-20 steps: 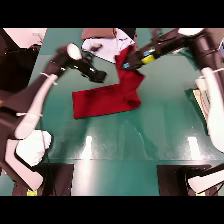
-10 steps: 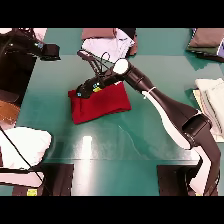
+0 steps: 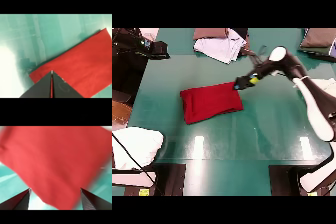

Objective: Fold the shirts.

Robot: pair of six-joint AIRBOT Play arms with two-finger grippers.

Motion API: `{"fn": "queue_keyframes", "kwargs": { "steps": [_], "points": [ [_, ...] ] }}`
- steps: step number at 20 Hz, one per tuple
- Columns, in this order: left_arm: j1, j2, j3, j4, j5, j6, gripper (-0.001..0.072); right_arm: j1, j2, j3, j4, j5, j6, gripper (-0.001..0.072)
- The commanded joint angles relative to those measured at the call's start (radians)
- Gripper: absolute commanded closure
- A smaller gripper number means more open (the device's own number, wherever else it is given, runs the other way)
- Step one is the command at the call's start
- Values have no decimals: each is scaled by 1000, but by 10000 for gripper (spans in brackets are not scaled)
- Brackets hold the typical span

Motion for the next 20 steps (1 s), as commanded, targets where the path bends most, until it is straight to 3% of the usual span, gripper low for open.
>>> {"fn": "queue_keyframes", "kwargs": {
  "steps": [1, 3, 11, 12, 13, 15, 20],
  "points": [
    [1, -4, -1, -8, 11, 1, 681, -154, -21, -138, 162, 2, 32, -2],
    [1, -5, -1, -9, 19, 1, 681, -152, -75, -162, 214, 2, 28, 43],
    [1, -5, -1, -11, 24, 12, 681, 93, -263, 35, 214, -30, 29, 53],
    [1, -5, -1, -18, 22, 12, 681, 119, -277, 63, 213, -30, 27, 208],
    [1, -5, -1, -26, 16, 12, 681, 143, -286, 84, 213, -40, 6, 416],
    [1, -5, -1, -38, 7, 12, 681, 177, -284, 104, 211, -71, -30, 683],
    [-66, -5, -1, -43, 13, 11, 681, 116, -232, 197, 170, 71, 5, 695]
  ]
}}
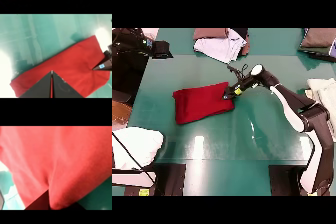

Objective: Fold the shirts.

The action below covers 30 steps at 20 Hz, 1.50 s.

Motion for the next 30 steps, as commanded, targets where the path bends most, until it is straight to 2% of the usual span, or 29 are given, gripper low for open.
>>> {"fn": "queue_keyframes", "kwargs": {
  "steps": [1, 3, 6, 9, 12, 15, 18, 21, 26, 30],
  "points": [
    [-68, -1, 0, -5, 10, 0, 681, -67, 74, 48, -59, 94, 51, 695],
    [-135, -1, 0, -5, 47, 0, 681, -166, 172, 48, -168, 115, 137, 695],
    [-257, -1, 0, -6, 148, 0, 681, -352, 325, 48, -330, 124, 173, 695],
    [-371, -1, 0, -5, 240, 0, 681, -559, 423, 48, -386, 123, 209, 694],
    [-448, -1, 0, -5, 296, 0, 681, -753, 454, 48, -386, 93, 211, 695],
    [-485, -1, 0, -5, 296, 0, 681, -891, 441, 48, -380, 6, 209, 695],
    [-485, -1, 0, -3, 286, -4, 681, -969, 427, 49, -377, -118, 209, 695],
    [-485, -1, 0, -2, 287, -4, 681, -1014, 426, 66, -273, -198, 171, 696],
    [-485, -1, 0, 20, 283, -3, 681, -1088, 449, 222, -254, -108, 160, 696],
    [-484, -1, 0, 47, 283, -3, 681, -1168, 584, 63, -251, -80, 152, 696]
  ]
}}
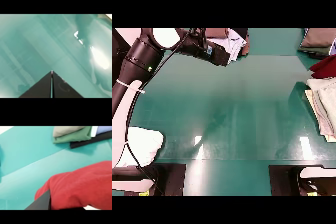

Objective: Fold the shirts.

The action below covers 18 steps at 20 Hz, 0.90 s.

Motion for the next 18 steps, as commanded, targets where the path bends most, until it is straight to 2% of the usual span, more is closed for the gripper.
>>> {"fn": "queue_keyframes", "kwargs": {
  "steps": [1, 5, 10, 11, 12, 13, 15, 18],
  "points": [
    [0, -1, 0, 33, 0, 0, 681, -79, 106, -115, 11, 51, -9, 695],
    [0, -1, 0, 59, 0, 2, 681, -158, 243, -298, -36, 142, -20, 695],
    [-1, -1, 0, 60, -3, 3, 681, -229, 399, -555, -306, 214, -18, 688],
    [0, -1, 0, 60, -8, 3, 681, -246, 426, -603, -380, 221, -13, 550],
    [0, -1, 0, 60, -13, 3, 681, -264, 450, -645, -433, 219, -13, 249],
    [0, -1, 0, 60, -19, 3, 681, -286, 469, -680, -451, 211, -10, 62],
    [-1, -1, 0, 60, -27, 3, 681, -318, 492, -709, -399, 208, -6, 62],
    [0, -1, 0, 61, -16, 19, 680, -231, 495, -692, -279, 214, -7, 68]
  ]
}}
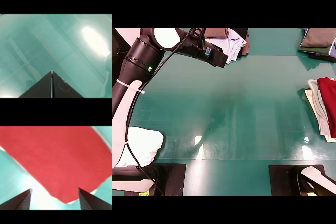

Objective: Fold the shirts.

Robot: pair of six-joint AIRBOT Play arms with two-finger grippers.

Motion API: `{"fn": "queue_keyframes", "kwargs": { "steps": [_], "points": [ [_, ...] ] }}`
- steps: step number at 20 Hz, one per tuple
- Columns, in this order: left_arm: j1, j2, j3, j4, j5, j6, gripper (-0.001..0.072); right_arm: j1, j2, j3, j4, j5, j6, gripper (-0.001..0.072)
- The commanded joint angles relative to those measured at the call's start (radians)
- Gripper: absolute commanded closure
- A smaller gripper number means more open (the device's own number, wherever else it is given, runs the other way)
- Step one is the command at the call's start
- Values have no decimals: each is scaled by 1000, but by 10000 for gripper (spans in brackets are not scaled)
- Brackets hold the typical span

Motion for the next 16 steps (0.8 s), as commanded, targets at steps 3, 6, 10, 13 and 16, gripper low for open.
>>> {"fn": "queue_keyframes", "kwargs": {
  "steps": [3, 6, 10, 13, 16],
  "points": [
    [-1, 0, 0, 12, 0, 13, 681, 251, 20, -18, 145, 10, 3, 69],
    [-1, 0, 0, 11, 31, 13, 681, 492, 20, -18, 141, -16, 2, 444],
    [-1, 0, 0, 11, 82, 12, 681, 734, 20, -18, 134, -41, 2, 693],
    [0, 0, 0, 11, 106, 13, 681, 833, 20, -18, 134, -55, 2, 692],
    [-1, 0, 0, 11, 112, 13, 680, 858, 20, -18, 135, -54, 2, 692]
  ]
}}
